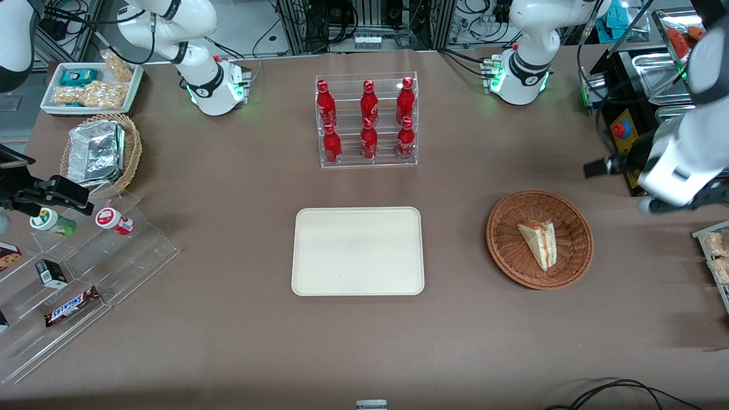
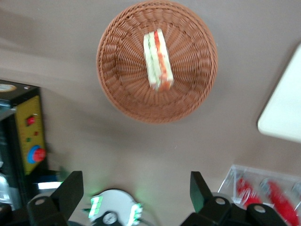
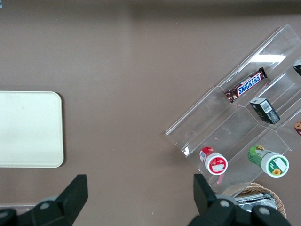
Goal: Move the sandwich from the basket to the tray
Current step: 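Move the left gripper down over the wrapped sandwich in the wicker basket, then close the left gripper on the sandwich and lift it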
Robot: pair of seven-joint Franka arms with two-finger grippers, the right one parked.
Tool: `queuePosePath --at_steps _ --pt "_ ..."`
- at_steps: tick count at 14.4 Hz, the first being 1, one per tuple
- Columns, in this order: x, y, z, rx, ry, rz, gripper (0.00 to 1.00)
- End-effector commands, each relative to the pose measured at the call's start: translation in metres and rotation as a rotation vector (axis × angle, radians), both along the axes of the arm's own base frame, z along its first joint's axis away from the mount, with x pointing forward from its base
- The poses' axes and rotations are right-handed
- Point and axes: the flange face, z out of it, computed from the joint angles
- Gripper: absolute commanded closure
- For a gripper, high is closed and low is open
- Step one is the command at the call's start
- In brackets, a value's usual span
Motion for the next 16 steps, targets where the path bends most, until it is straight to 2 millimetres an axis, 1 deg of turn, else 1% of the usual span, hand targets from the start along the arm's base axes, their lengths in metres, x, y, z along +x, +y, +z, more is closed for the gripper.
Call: queuePosePath --at_steps 1,3,5,7,10,12,13,16 --pt "0.012 -0.022 -0.057 0.032 -0.034 0.143 0.00" --pt "0.013 -0.035 -0.100 0.041 -0.098 0.229 0.00" --pt "0.010 -0.035 -0.133 0.046 -0.114 0.254 0.00" --pt "0.005 -0.031 -0.153 0.052 -0.111 0.259 0.00" --pt "0.002 -0.026 -0.192 0.055 -0.090 0.264 0.00" --pt "-0.003 -0.022 -0.211 0.058 -0.065 0.268 0.00" --pt "-0.002 -0.014 -0.217 0.062 -0.065 0.280 0.00" --pt "-0.005 -0.003 -0.240 0.067 -0.050 0.300 0.00"
